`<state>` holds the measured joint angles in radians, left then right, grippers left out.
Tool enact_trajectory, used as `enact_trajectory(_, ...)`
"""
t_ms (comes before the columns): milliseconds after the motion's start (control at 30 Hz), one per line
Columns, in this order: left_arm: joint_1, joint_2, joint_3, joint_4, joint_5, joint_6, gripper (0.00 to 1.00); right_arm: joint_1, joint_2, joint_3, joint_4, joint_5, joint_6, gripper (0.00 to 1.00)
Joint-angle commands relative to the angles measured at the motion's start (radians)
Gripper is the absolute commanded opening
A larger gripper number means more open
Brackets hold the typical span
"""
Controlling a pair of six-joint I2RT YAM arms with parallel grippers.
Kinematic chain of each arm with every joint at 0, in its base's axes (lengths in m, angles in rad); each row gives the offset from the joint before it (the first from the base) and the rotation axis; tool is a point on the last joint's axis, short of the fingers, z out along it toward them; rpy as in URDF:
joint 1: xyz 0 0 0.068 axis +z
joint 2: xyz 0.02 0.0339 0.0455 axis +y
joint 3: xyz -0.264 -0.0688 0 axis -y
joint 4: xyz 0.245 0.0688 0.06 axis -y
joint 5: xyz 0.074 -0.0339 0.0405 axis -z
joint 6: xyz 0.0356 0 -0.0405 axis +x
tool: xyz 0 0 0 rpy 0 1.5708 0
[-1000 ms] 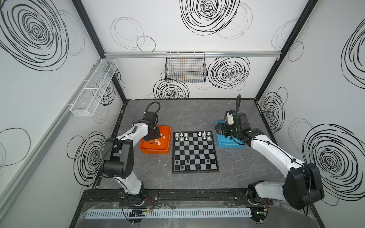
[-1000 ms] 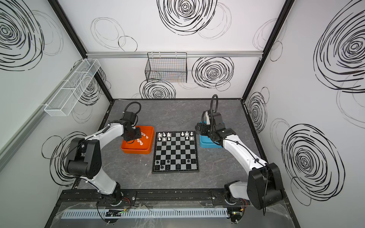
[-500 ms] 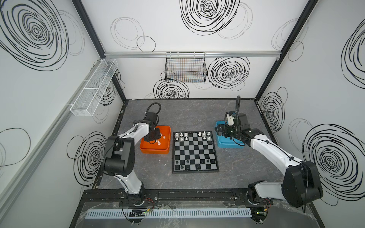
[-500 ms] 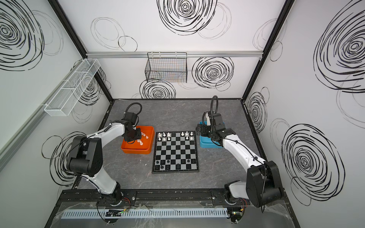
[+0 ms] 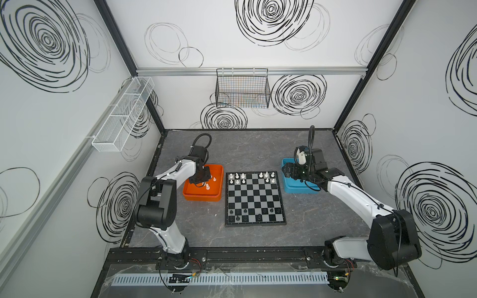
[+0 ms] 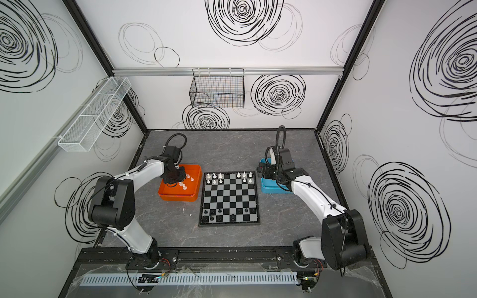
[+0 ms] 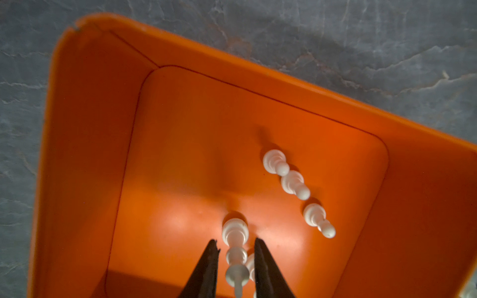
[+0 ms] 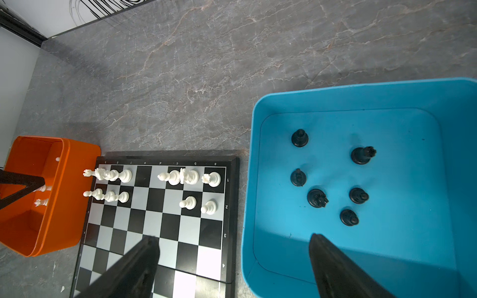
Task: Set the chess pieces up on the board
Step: 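Lower the left gripper into the orange tray and grasp a white piece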
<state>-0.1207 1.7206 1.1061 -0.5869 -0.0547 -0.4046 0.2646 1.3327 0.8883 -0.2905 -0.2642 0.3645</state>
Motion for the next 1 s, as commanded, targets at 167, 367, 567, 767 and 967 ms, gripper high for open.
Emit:
enact_trajectory(167, -0.017, 0.017, 0.020, -0.024, -0.023, -0.008, 0.27, -0.008, 0.010, -0.012, -0.027, -0.010, -0.008, 0.95)
enact_trajectory(367, -0.017, 0.019, 0.017, -0.027, -0.030, -0.004, 0.24, -0.014, 0.011, -0.012, -0.033, -0.013, -0.009, 0.95)
enact_trajectory(567, -0.017, 0.013, 0.014, -0.033, -0.036, -0.001, 0.15, -0.015, 0.013, -0.011, -0.039, -0.016, -0.011, 0.95)
enact_trajectory(767, -0.017, -0.007, 0.027, -0.054, -0.043, -0.002, 0.10, -0.017, 0.013, -0.001, -0.047, -0.015, -0.012, 0.94)
enact_trajectory(967, -0.016, -0.013, 0.037, -0.065, -0.049, 0.007, 0.07, -0.018, 0.012, -0.002, -0.049, -0.020, -0.012, 0.95)
